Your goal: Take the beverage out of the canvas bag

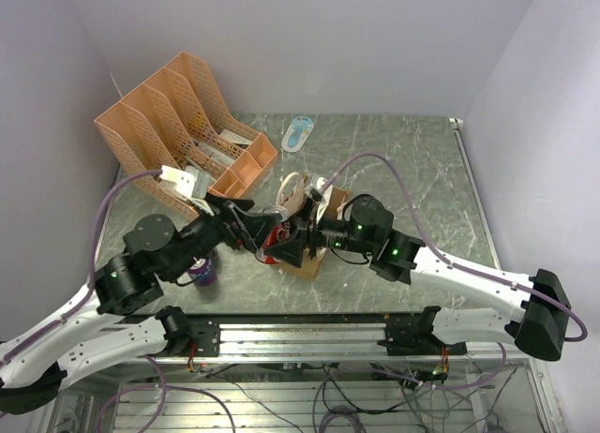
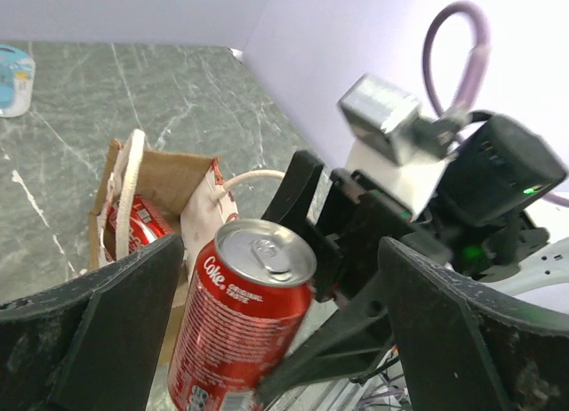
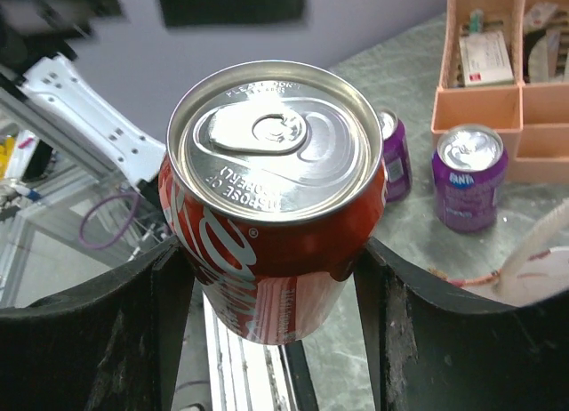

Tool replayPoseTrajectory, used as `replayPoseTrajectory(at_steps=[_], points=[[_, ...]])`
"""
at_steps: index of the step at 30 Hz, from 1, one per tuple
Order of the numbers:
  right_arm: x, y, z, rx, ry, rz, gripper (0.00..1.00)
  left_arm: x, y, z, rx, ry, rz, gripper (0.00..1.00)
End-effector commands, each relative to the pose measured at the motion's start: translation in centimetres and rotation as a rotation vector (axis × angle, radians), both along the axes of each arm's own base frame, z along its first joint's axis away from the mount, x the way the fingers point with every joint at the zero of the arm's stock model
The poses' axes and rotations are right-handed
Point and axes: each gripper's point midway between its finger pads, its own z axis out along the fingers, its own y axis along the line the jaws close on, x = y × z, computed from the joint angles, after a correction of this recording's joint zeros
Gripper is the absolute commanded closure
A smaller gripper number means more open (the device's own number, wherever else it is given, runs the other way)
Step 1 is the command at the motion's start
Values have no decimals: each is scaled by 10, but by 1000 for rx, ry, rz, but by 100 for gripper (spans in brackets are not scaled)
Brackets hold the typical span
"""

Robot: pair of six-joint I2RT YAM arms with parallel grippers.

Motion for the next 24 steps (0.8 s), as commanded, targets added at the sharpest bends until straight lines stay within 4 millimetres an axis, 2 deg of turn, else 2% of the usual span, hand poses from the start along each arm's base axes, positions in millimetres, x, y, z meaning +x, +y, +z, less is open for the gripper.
replayPoseTrajectory(at_steps=[1, 5, 10, 16, 19, 24], points=[[14, 2, 11, 50, -98, -56, 100, -3, 34, 15, 40, -9, 84, 0], [22, 8, -7, 25, -150, -68, 100, -6, 82, 16, 53, 17, 225, 0], [19, 34, -41, -11, -238, -119, 100, -17, 122, 23, 45, 12, 299, 0], [9, 86, -79, -89, -391, -292, 100, -25, 144, 17, 56, 39, 335, 0], [11, 96, -93, -63, -432, -399, 100, -29, 150, 16, 44, 45, 339, 1], [14, 106, -127, -52, -398, -415, 100, -32, 156, 13, 46, 52, 343, 1]])
